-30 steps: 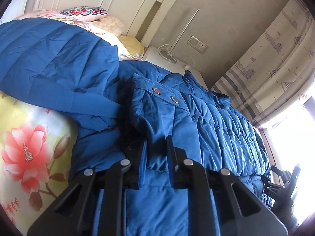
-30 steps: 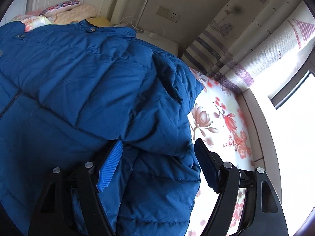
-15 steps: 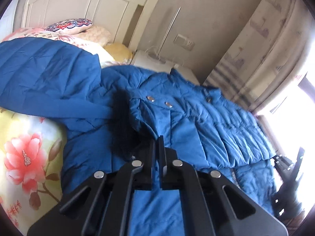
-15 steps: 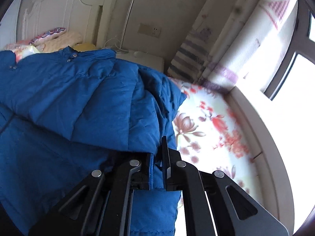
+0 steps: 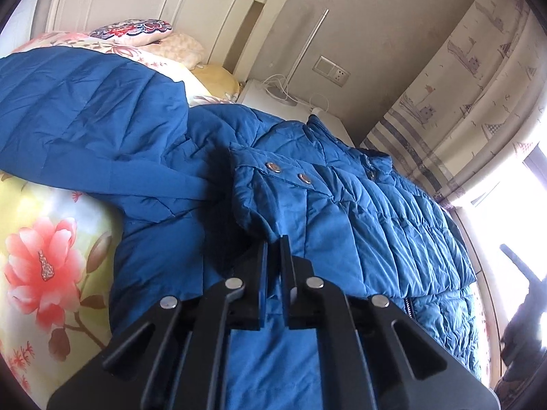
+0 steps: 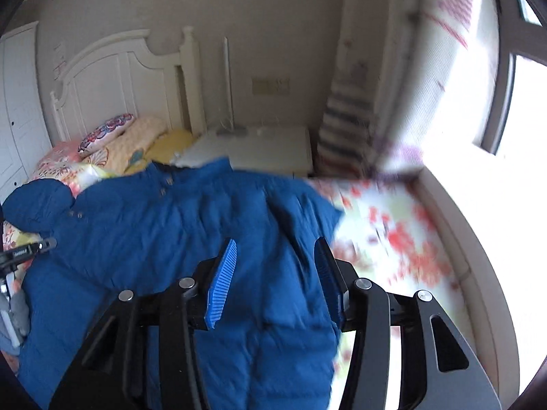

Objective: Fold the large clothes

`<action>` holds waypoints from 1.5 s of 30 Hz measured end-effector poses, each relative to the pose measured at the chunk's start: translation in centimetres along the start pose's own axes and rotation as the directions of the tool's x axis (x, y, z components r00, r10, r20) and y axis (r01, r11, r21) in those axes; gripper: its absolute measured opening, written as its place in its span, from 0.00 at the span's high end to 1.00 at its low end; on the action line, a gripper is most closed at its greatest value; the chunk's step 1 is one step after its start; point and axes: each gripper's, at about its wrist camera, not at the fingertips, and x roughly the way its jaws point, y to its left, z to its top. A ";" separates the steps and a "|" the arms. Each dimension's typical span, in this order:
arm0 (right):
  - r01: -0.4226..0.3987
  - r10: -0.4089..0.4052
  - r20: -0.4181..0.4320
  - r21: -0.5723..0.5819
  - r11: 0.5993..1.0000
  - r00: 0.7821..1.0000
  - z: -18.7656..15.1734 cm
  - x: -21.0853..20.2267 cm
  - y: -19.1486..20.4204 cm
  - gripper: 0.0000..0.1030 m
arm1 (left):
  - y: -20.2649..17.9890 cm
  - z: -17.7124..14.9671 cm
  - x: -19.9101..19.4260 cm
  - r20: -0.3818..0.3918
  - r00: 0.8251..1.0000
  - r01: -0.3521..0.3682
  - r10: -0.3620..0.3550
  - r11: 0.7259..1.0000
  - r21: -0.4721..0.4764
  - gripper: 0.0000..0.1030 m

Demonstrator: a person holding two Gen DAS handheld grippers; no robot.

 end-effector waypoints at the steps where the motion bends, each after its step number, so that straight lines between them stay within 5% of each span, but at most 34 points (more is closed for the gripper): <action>1: -0.010 0.010 -0.024 -0.007 1.000 1.000 0.7 1.8 0.9 0.55 | 0.0 0.0 0.0 -0.002 1.000 0.000 0.000 1.000 -0.002 0.92; 4: -0.004 0.001 -0.164 -0.020 1.000 0.986 0.1 7.9 2.1 0.53 | 0.1 0.0 0.0 -0.003 1.000 -0.002 0.002 1.000 -0.006 0.90; 6: 0.055 -0.054 -0.306 -0.007 0.998 0.950 -2.0 12.1 1.8 0.50 | 0.2 0.0 0.1 -0.005 1.000 -0.001 0.001 1.000 -0.010 0.89; 10: 0.029 -0.007 -0.316 0.066 0.997 0.949 -2.2 11.9 1.1 0.48 | 0.3 0.1 0.4 -0.016 1.000 -0.008 0.008 1.000 -0.014 0.87; 14: 0.045 -0.029 -0.170 0.092 0.995 0.985 -0.2 9.8 0.5 0.46 | 0.3 0.2 0.5 -0.025 0.999 -0.021 0.020 1.000 -0.018 0.85; 16: 0.059 -0.027 -0.236 0.131 0.990 0.971 -0.9 12.2 -0.5 0.42 | 0.3 0.2 0.5 -0.021 0.999 -0.025 0.025 0.999 -0.020 0.81; 17: 0.049 -0.008 -0.320 0.122 0.991 0.947 -1.8 13.6 -0.2 0.40 | 0.4 0.2 0.4 -0.020 0.999 -0.030 0.030 0.999 -0.025 0.78; 20: 0.098 -0.065 -0.350 0.076 0.992 0.934 -1.1 14.3 0.8 0.35 | 1.2 0.3 0.4 -0.021 0.999 -0.030 0.029 0.997 -0.066 0.66; 23: 0.111 -0.083 -0.212 0.123 0.986 0.974 1.2 13.2 2.0 0.35 | 1.8 0.4 0.6 -0.027 1.000 -0.019 0.016 0.995 -0.100 0.62; 26: 0.100 -0.093 -0.122 0.059 0.993 0.988 3.1 14.3 4.3 0.33 | 1.4 0.4 0.4 -0.017 0.999 -0.035 0.034 0.996 -0.085 0.60; 28: 0.040 -0.036 -0.197 0.016 0.999 0.980 3.6 18.2 5.3 0.27 | 1.2 0.4 0.4 -0.013 0.999 -0.037 0.036 0.996 -0.078 0.54; 30: 0.011 -0.007 -0.347 0.011 1.000 0.938 2.7 22.5 5.5 0.19 | 1.3 0.4 0.4 -0.012 0.999 -0.035 0.034 0.996 -0.083 0.53; 34: 0.059 -0.027 -0.403 0.066 0.996 0.915 3.2 23.1 5.7 0.16 | 1.5 0.5 0.5 -0.016 1.000 -0.022 0.021 0.995 -0.093 0.47; 36: -0.009 0.048 -0.321 0.121 0.993 0.946 3.7 20.6 7.2 0.16 | 1.4 0.5 0.7 -0.022 0.999 -0.026 0.024 0.996 -0.089 0.46; 39: -0.138 0.144 -0.286 0.042 0.990 0.947 2.0 17.3 10.4 0.12 | 1.3 0.5 0.7 -0.021 0.999 -0.026 0.024 0.996 -0.089 0.45; 41: -0.173 0.124 -0.361 -0.106 0.979 0.924 -0.2 18.4 13.5 0.09 | 1.3 0.6 0.8 -0.019 1.000 -0.021 0.019 0.995 -0.102 0.44; 45: -0.112 0.062 -0.323 -0.138 0.984 0.944 0.6 17.8 14.1 0.05 | 1.7 0.7 0.5 0.000 1.000 -0.011 0.011 0.992 -0.125 0.44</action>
